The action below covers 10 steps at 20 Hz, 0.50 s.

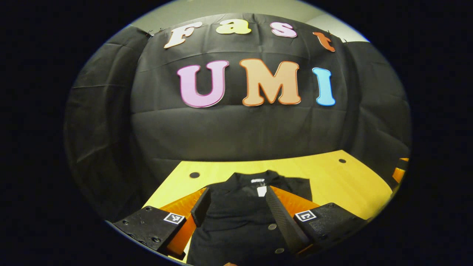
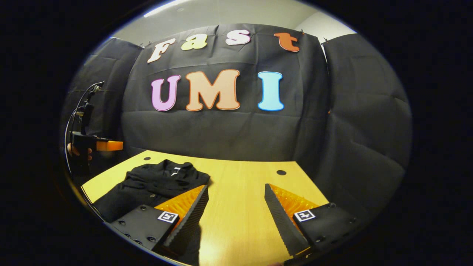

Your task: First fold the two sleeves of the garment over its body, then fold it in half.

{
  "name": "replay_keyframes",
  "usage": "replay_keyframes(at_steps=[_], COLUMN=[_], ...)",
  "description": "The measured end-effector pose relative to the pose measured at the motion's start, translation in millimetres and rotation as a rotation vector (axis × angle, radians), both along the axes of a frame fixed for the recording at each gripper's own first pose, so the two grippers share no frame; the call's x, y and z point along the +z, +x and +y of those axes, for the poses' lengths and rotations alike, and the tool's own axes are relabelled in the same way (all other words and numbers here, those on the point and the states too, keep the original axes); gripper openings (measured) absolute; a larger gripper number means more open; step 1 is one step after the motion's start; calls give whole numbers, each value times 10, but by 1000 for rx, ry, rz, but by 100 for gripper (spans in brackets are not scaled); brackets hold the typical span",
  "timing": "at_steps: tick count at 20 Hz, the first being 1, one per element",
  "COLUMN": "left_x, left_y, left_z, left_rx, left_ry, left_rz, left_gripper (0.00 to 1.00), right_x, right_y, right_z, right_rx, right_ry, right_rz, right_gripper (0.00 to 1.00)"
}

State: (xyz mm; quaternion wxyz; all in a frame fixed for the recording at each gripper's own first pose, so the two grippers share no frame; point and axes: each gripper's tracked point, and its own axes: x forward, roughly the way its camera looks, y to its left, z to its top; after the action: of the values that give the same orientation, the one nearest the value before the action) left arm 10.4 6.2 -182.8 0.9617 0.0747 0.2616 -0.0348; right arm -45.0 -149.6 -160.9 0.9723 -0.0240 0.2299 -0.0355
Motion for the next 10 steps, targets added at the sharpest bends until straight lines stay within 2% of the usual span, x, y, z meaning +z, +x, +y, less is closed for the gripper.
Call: replay_keyframes(at_steps=[4, 10], left_x=[-146, -659], left_y=[-671, -1600], left_z=[447, 968], left_rx=[32, 97], left_ry=[29, -3], left_rz=[78, 238], left_gripper=[93, 93], right_x=[-223, -819], right_y=[-269, -821], right_z=[328, 710], right_rx=[16, 22], right_ry=[-4, -25], right_rz=[49, 188], right_gripper=[98, 98])
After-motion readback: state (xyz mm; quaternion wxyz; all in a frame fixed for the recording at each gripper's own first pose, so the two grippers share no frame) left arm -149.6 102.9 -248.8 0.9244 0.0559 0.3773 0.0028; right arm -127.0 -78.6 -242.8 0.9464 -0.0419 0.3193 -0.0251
